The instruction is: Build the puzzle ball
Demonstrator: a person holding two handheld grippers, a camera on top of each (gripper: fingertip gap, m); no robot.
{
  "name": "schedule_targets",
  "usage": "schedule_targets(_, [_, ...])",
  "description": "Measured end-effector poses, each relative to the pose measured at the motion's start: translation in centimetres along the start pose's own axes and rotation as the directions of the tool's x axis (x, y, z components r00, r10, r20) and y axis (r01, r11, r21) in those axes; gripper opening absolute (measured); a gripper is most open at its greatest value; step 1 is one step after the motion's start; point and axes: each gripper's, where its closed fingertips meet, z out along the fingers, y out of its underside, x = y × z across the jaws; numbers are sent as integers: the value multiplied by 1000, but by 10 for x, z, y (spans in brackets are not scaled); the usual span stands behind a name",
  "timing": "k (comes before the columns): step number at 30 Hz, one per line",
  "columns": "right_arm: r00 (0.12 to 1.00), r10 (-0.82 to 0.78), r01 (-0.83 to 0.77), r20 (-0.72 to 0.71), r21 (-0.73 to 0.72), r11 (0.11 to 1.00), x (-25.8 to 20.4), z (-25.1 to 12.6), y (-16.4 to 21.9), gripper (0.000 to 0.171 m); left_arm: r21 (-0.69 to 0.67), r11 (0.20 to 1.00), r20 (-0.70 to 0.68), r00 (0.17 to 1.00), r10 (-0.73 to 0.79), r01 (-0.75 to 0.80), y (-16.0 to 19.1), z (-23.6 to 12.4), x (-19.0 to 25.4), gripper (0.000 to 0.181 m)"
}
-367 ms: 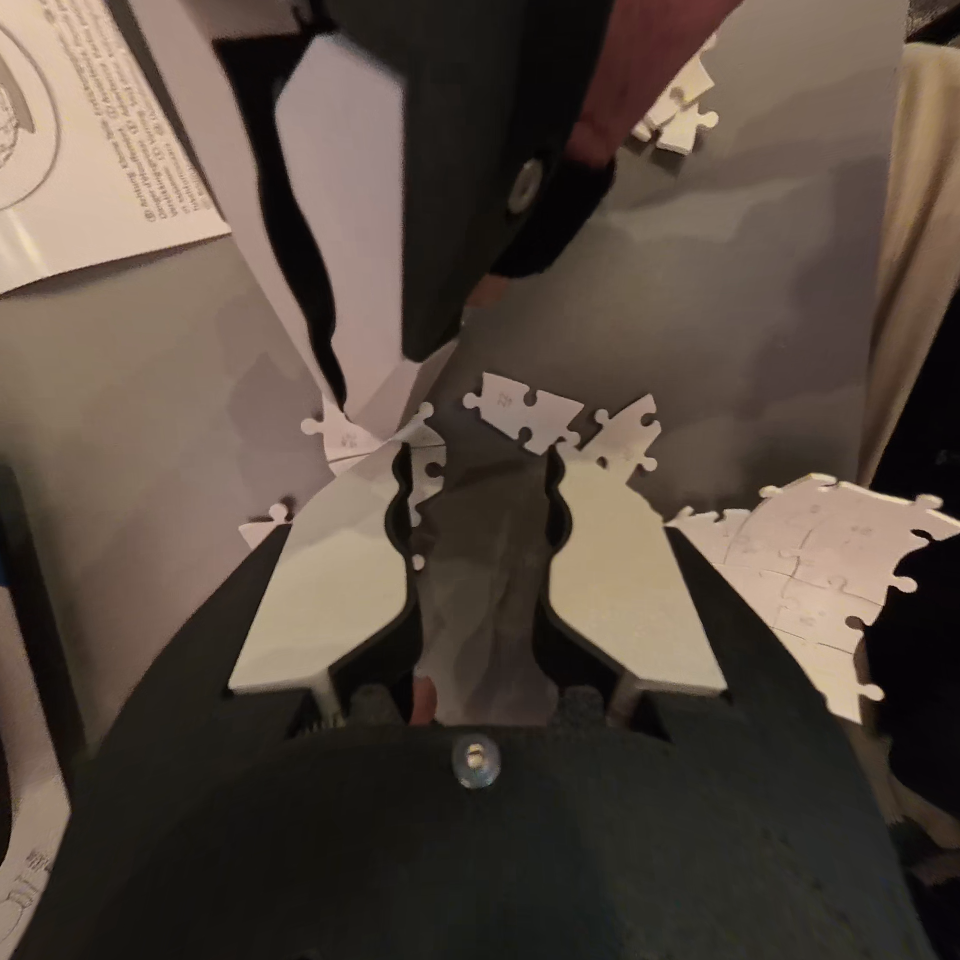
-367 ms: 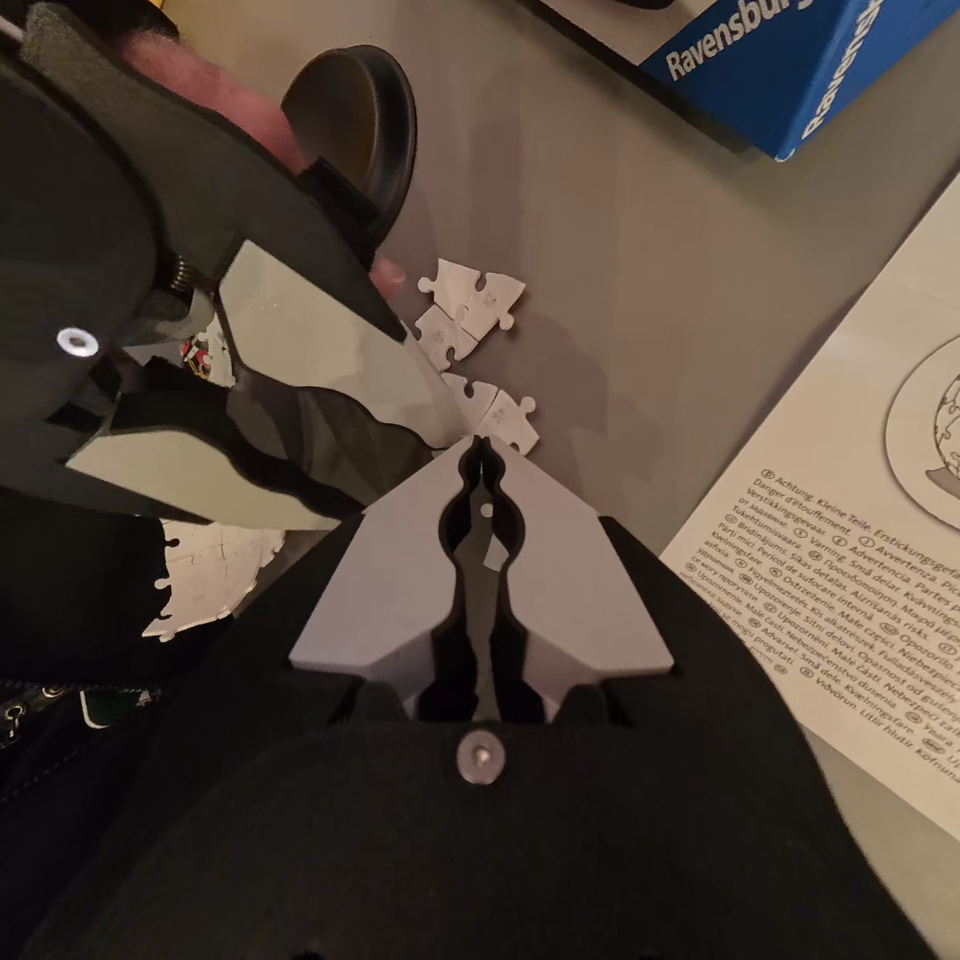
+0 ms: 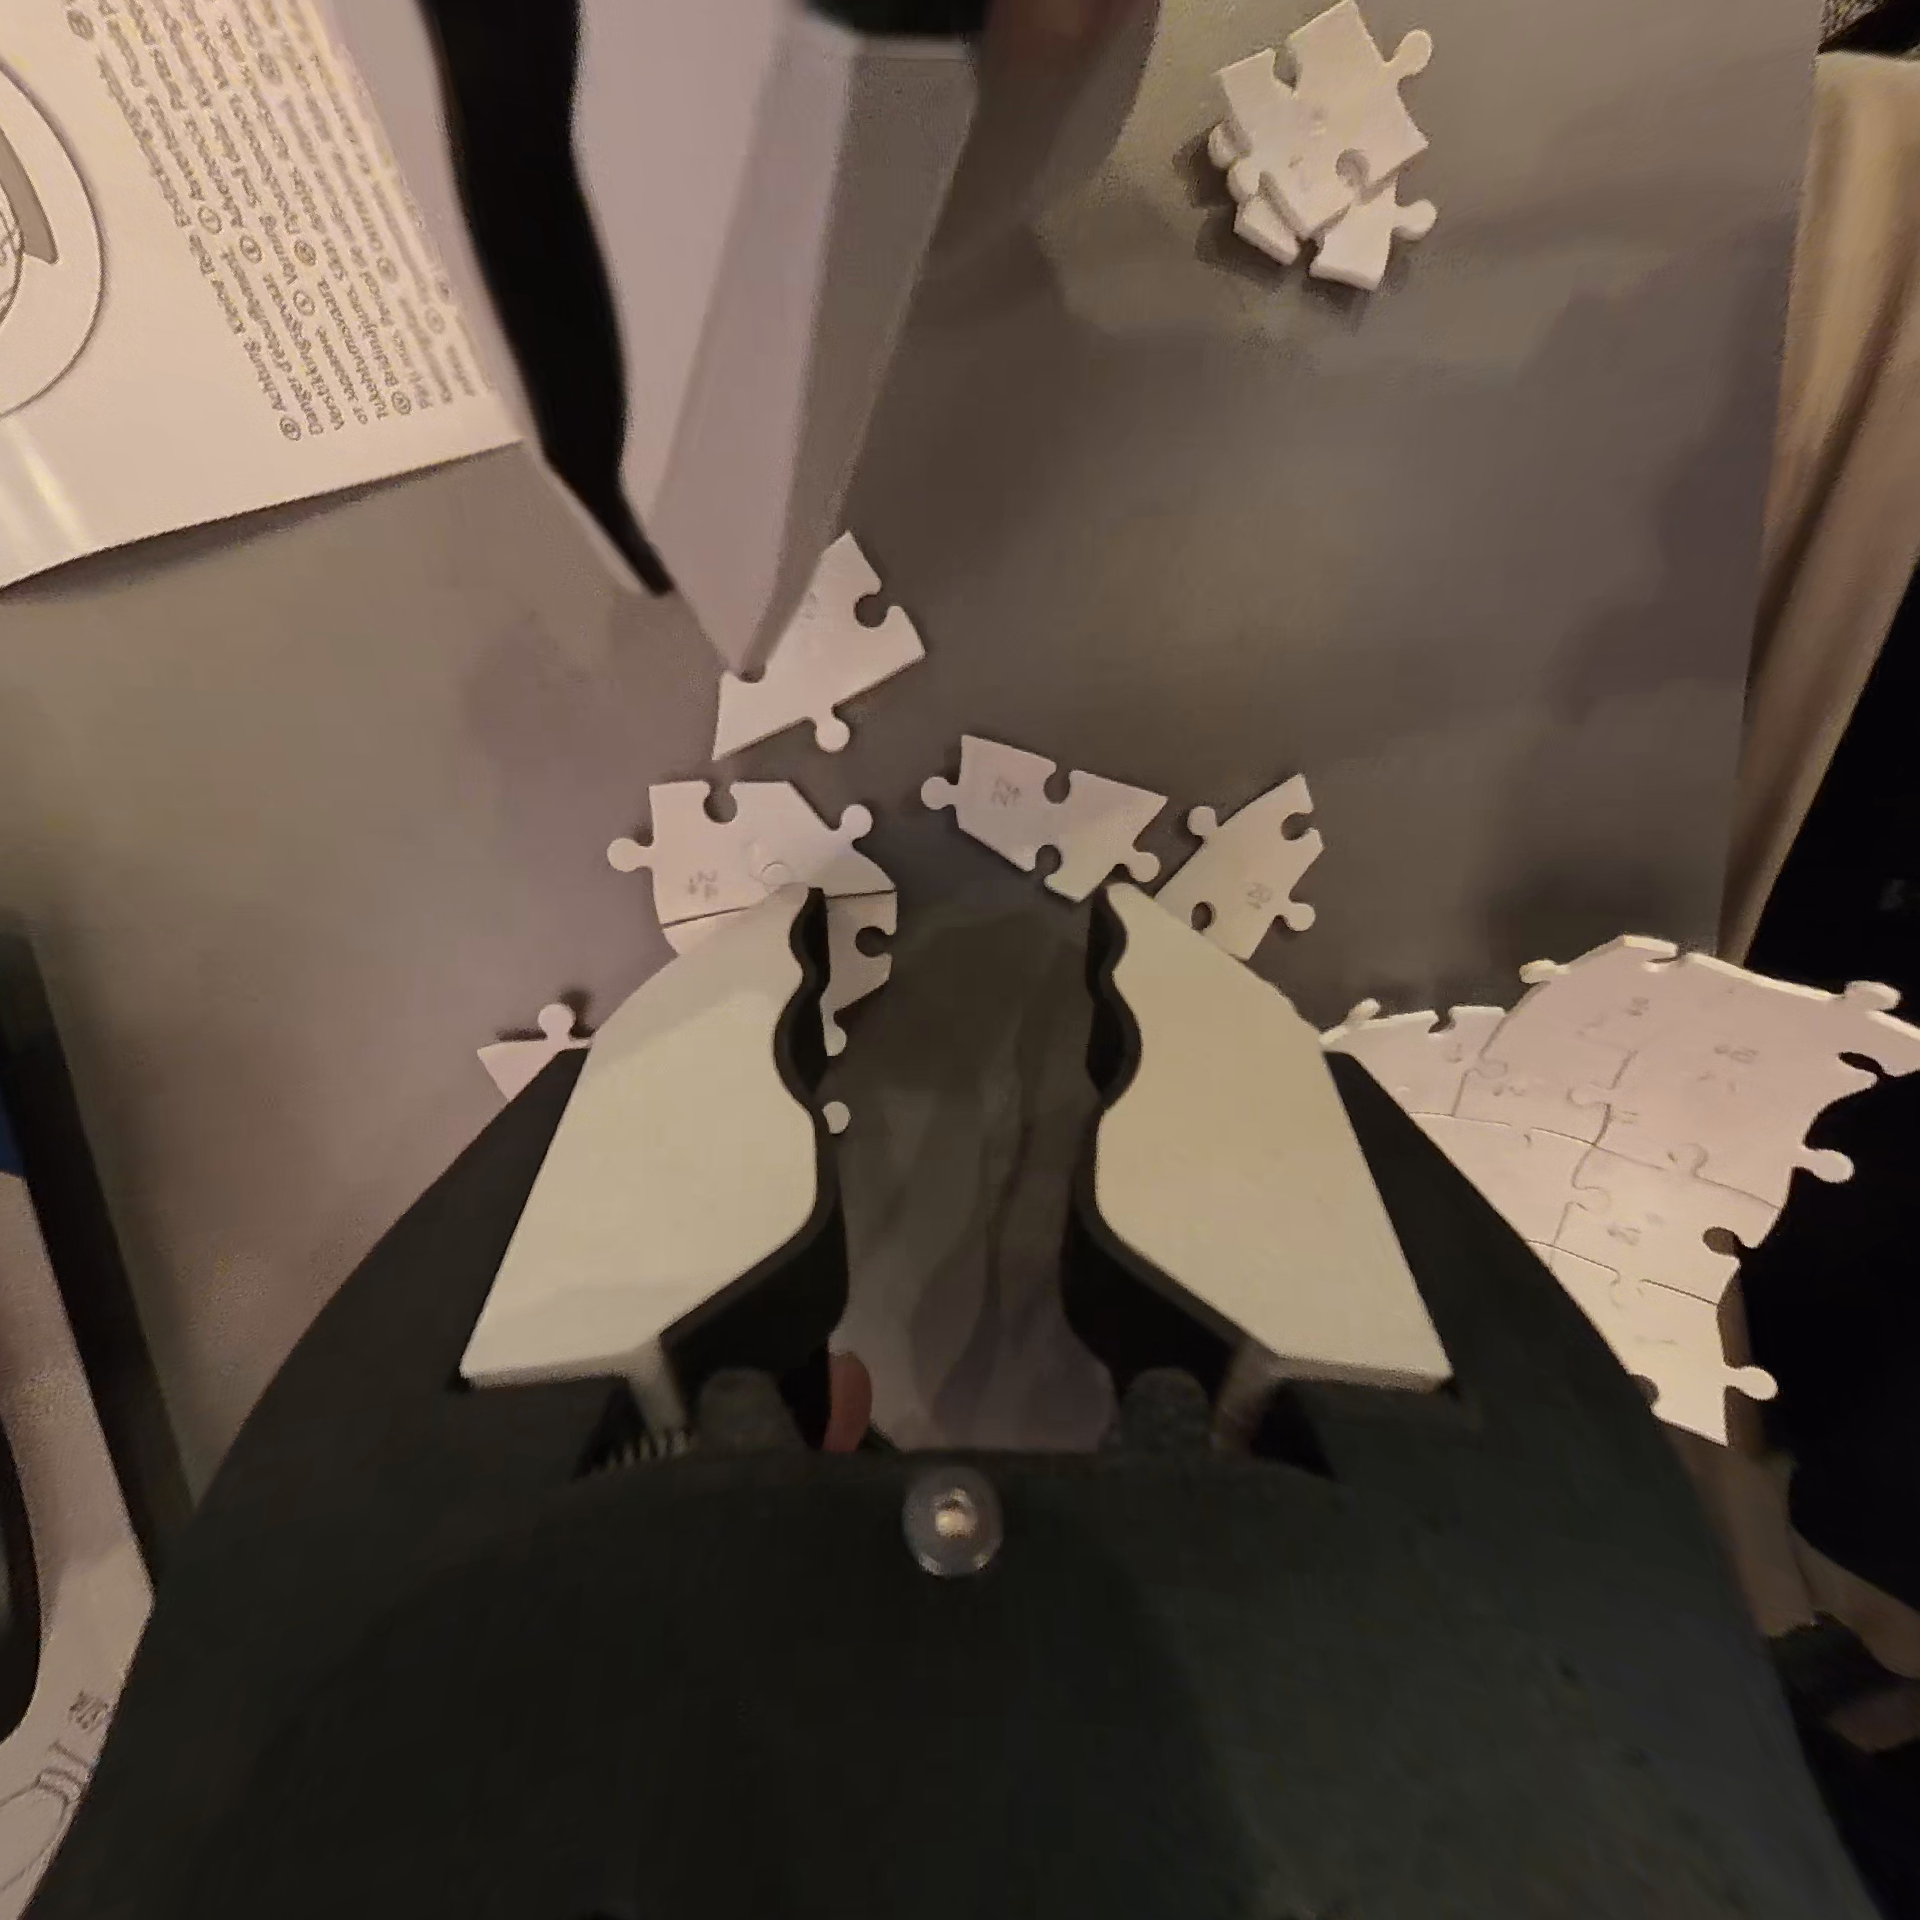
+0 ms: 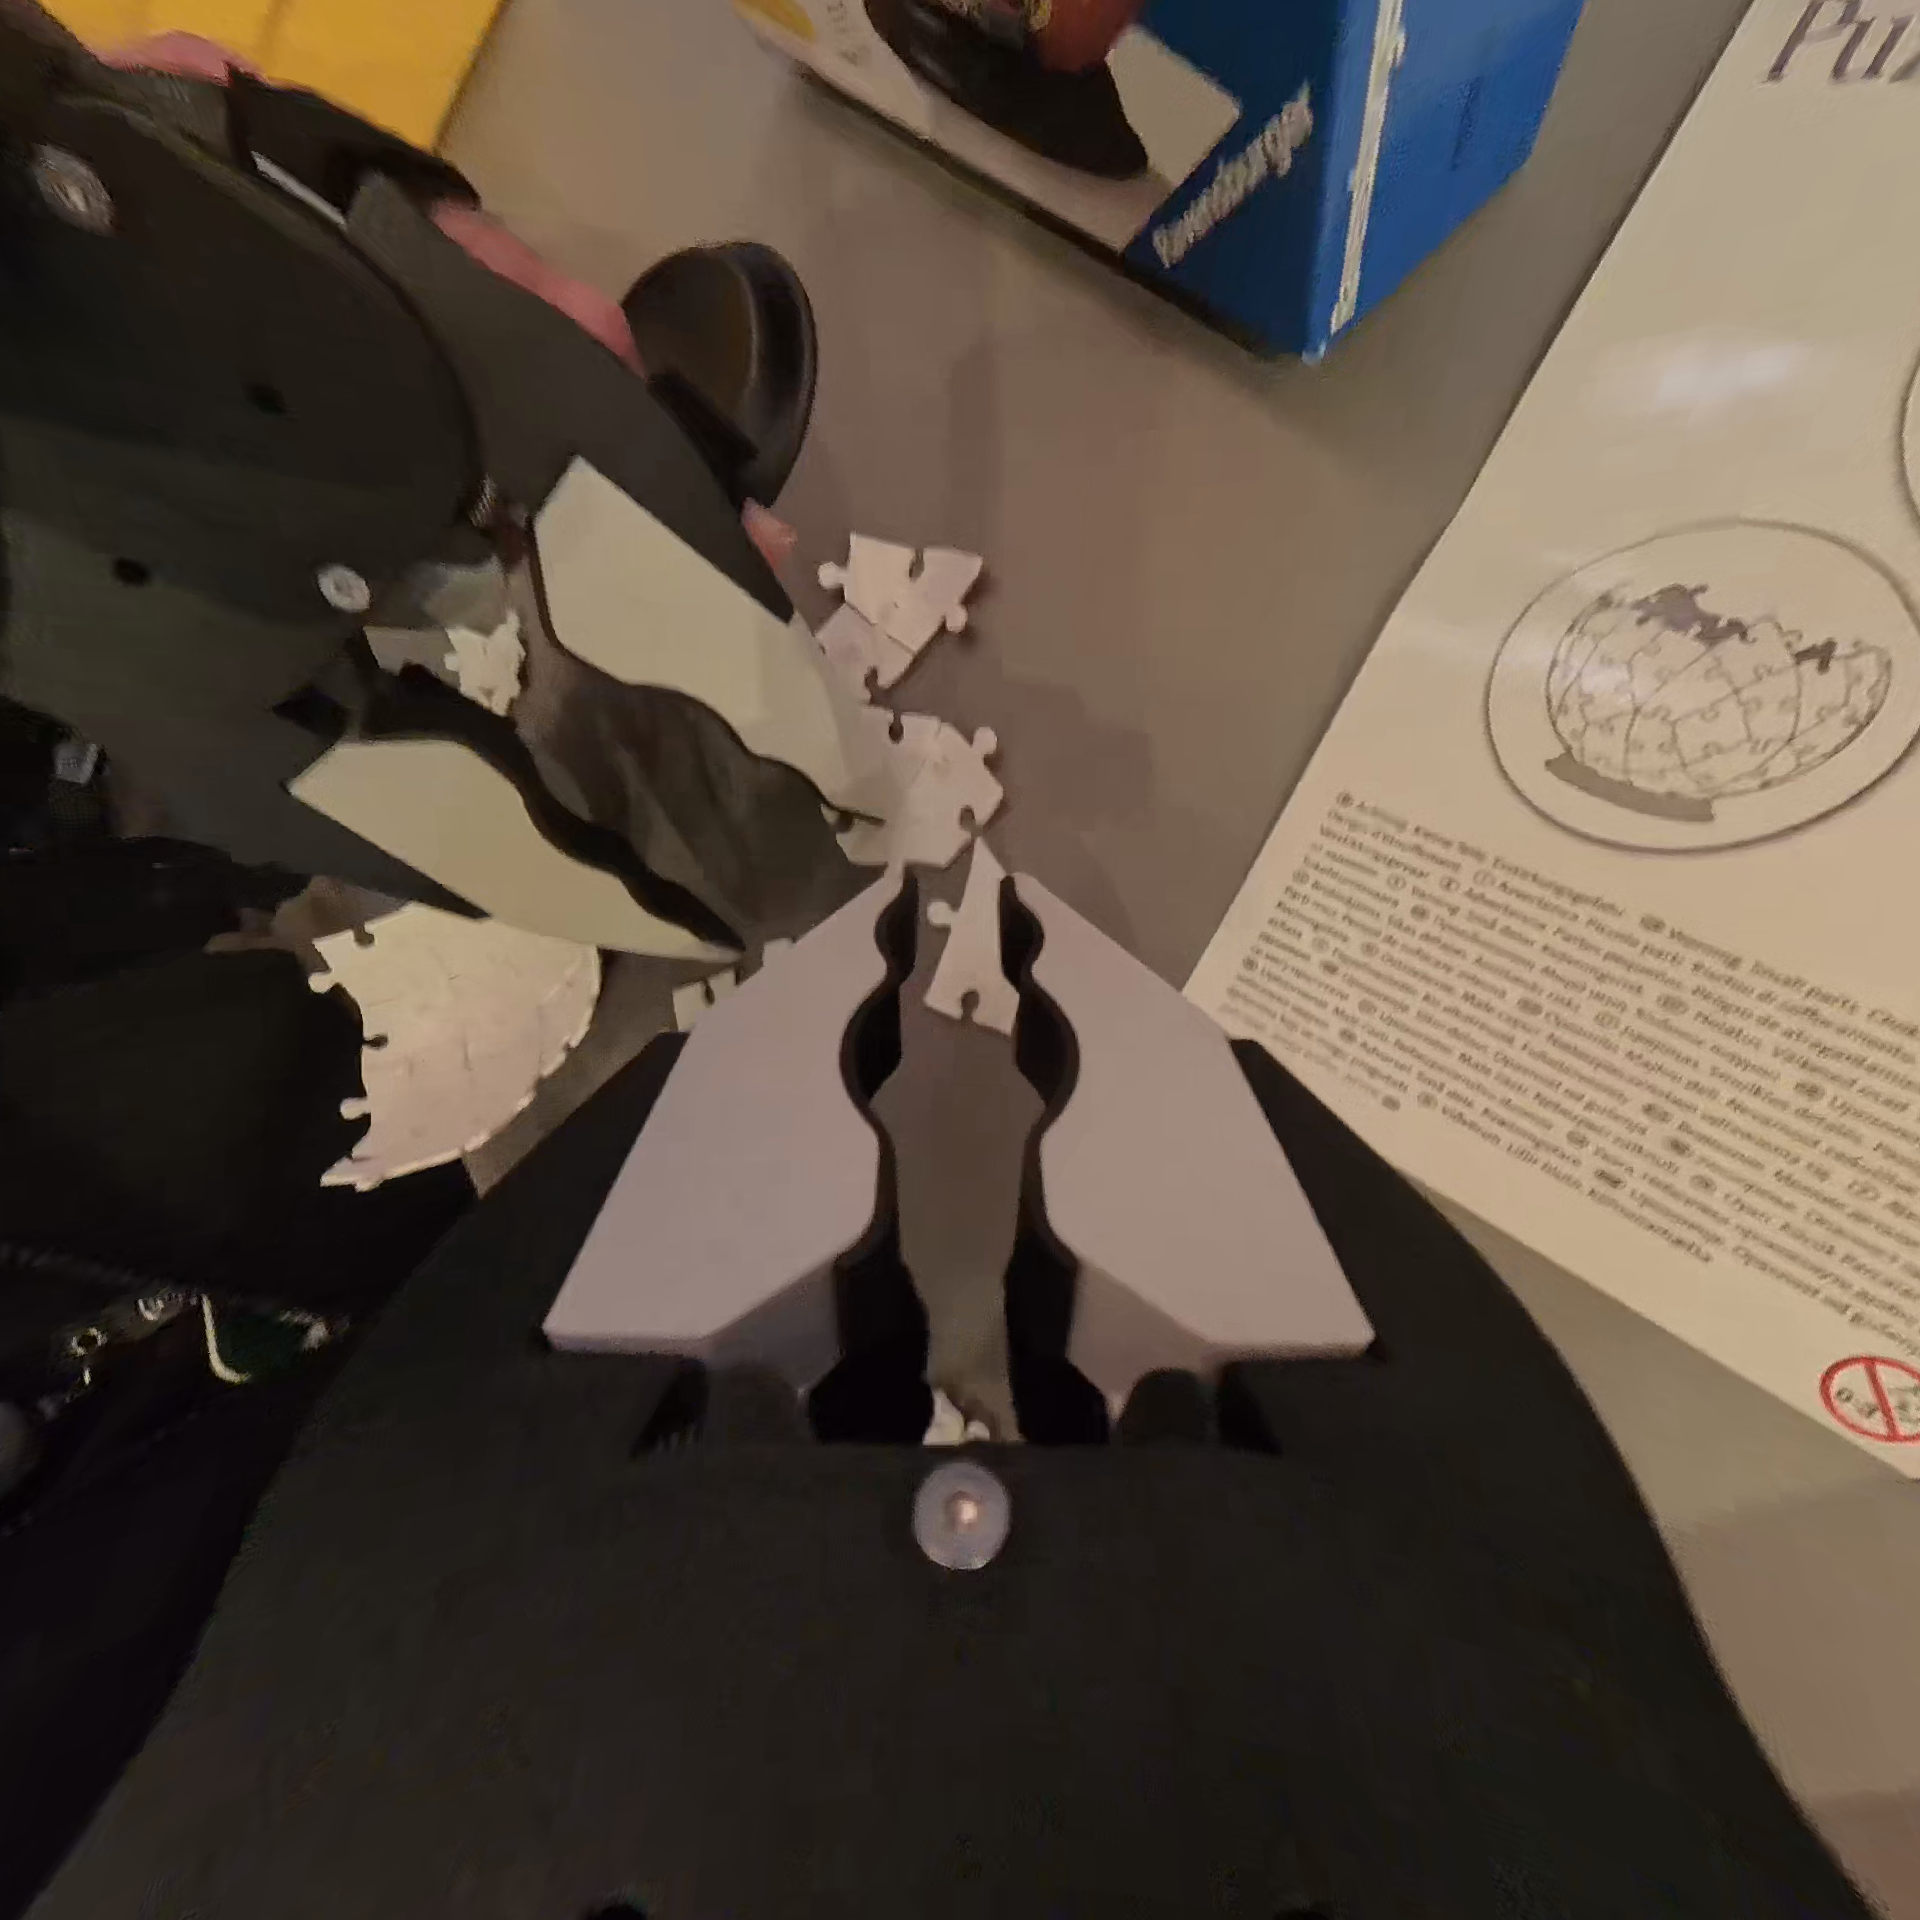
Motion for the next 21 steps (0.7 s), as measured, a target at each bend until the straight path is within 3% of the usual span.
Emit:
schedule_targets(1, [1000,-1,1,-3,-32,999,2,0,8,23,0,1000,-9,1000,-2,2,0,0,1,49])
schedule_targets(7, [987,-147,137,-72,-129,982,6,12,26,26,-10,1000,-19,1000,9,-9,2,-2,2,54])
schedule_targets(12, [973,-210,193,-98,-161,968,6,17,28,0,-14,1000,-14,1000,13,-14,4,-2,3,55])
schedule_targets(20, [956,-271,259,-110,-111,960,1,12,21,0,8,999,1,999,53,-53,-6,-12,2,54])
schedule_targets(21, [961,-252,240,-114,-104,965,0,10,20,9,7,998,4,998,62,-62,-9,-11,2,54])
